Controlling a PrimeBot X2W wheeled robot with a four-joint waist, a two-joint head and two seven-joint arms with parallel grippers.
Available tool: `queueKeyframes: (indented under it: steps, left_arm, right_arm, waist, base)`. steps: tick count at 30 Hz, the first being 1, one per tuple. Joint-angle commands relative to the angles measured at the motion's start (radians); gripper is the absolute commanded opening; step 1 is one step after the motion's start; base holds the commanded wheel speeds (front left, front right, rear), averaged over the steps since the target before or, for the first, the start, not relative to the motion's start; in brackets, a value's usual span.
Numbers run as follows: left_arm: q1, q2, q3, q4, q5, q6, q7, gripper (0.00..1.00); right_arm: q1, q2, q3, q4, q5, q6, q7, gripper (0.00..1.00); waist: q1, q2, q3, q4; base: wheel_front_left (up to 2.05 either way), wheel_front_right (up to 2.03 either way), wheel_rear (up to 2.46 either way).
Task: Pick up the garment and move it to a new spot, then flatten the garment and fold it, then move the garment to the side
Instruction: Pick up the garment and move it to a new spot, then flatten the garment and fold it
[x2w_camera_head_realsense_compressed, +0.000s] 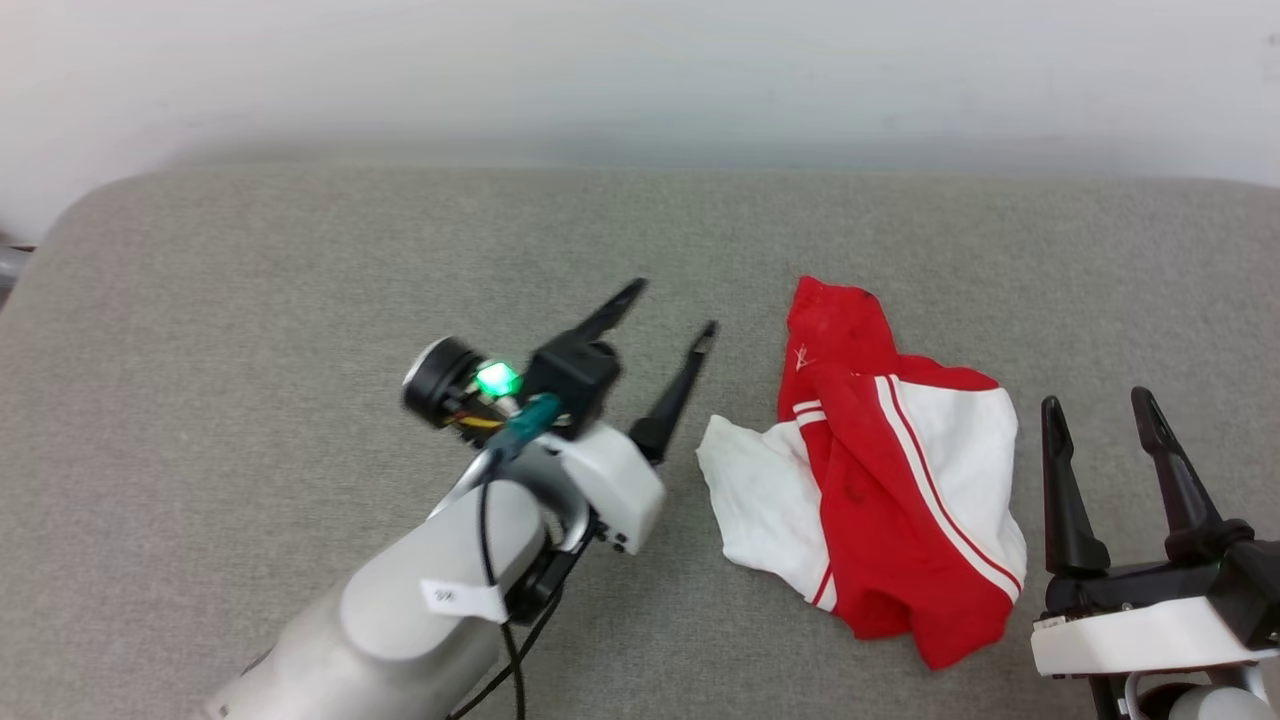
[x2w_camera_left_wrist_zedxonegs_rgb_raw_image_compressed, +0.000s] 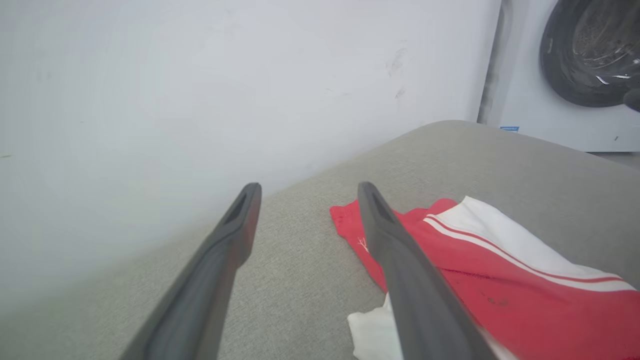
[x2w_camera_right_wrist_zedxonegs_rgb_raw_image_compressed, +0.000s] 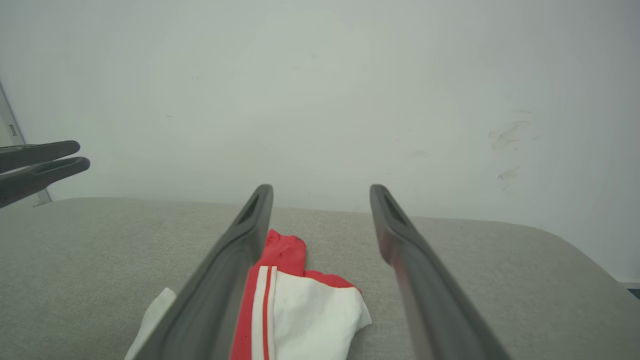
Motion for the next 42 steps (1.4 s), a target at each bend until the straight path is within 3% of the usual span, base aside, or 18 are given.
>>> queueKeyframes:
  steps: [1, 9, 15, 24, 42]
  left_arm:
    - [0.054, 0.021, 0.048, -0.022, -0.005, 0.040, -0.011, 1.00]
    - [0.305, 0.083, 0.322, -0.192, 0.088, 0.173, -0.014, 1.00]
    - [0.482, 0.069, 0.509, -0.278, 0.161, 0.197, -0.014, 1.00]
    - [0.705, -0.018, 0.723, -0.355, 0.301, 0.117, -0.014, 1.00]
    - [0.810, -0.148, 0.893, -0.322, 0.451, -0.041, -0.014, 1.00]
  right_arm:
    - [0.015, 0.002, 0.000, 0.004, -0.004, -0.001, -0.002, 1.00]
    - [0.032, 0.002, -0.001, 0.017, -0.002, -0.001, -0.002, 1.00]
    - [0.043, 0.002, 0.008, 0.023, -0.002, -0.001, -0.002, 1.00]
    - [0.065, 0.002, -0.001, 0.045, 0.006, -0.001, -0.002, 1.00]
    - [0.109, 0.002, -0.011, 0.090, 0.039, -0.001, -0.002, 1.00]
  waist:
    - [0.0001, 0.0000, -0.021, 0.021]
    - [0.0001, 0.0000, -0.049, 0.036]
    - [0.0001, 0.0000, -0.067, 0.033]
    - [0.0001, 0.0000, -0.091, 0.033]
    - [0.0001, 0.0000, -0.118, 0.021]
  base:
    - [0.00, 0.00, 0.00]
    - [0.00, 0.00, 0.00]
    - [0.00, 0.00, 0.00]
    - [0.00, 0.00, 0.00]
    - [0.00, 0.00, 0.00]
